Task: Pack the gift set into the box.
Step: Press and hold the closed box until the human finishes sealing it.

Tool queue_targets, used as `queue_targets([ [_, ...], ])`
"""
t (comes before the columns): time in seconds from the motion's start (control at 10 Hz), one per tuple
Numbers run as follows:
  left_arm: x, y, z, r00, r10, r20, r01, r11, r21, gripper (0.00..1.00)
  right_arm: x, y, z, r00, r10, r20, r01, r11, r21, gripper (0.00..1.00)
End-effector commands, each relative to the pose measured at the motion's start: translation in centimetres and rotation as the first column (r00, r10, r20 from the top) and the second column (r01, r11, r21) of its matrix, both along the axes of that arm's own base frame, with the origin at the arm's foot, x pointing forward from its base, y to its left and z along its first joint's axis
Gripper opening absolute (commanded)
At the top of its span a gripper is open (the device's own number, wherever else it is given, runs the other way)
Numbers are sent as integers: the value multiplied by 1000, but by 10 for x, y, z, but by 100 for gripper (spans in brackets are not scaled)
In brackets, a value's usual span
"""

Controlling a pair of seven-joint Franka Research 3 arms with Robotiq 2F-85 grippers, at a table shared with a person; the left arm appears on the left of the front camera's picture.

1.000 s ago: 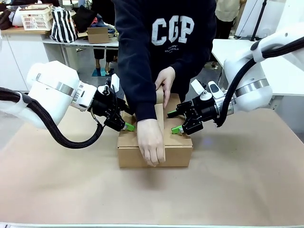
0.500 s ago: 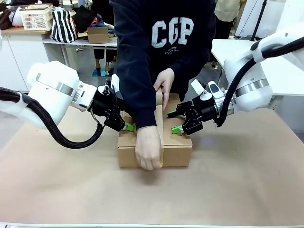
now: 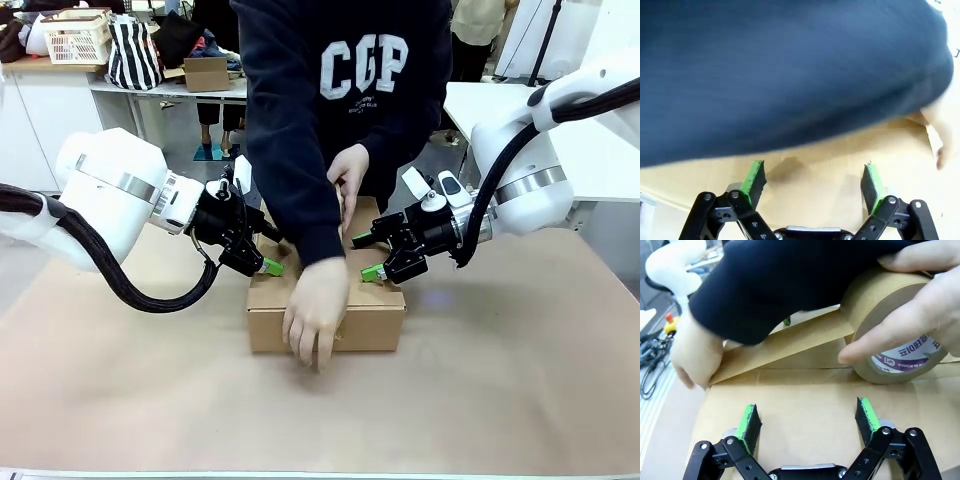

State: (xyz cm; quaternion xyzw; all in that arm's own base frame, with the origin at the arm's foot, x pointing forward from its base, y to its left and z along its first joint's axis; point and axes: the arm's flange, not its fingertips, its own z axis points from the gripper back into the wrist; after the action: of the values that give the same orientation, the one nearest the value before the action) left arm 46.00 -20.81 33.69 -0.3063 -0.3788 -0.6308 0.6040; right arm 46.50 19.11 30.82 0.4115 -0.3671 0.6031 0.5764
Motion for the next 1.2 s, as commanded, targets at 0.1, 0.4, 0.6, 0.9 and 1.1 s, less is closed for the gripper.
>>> queue_targets([
  [0.1,-1,0,-2,1000,-8,8,8,1000,1,100,-1,-1,0,1000,-7,9,7,1000,-8,100],
  [0.4,-1,0,-2,1000,-8,8,8,1000,1,100,-1,-1,0,1000,-7,9,7,1000,-8,100],
  [0.6,-1,0,-2,1000,-8,8,8,1000,1,100,-1,-1,0,1000,-7,9,7,1000,-8,100],
  [0.9,-1,0,-2,1000,-8,8,8,1000,1,100,-1,-1,0,1000,-7,9,7,1000,-8,100],
  [1.1,-1,0,-2,1000,-8,8,8,1000,1,100,-1,-1,0,1000,-7,9,7,1000,-8,100],
])
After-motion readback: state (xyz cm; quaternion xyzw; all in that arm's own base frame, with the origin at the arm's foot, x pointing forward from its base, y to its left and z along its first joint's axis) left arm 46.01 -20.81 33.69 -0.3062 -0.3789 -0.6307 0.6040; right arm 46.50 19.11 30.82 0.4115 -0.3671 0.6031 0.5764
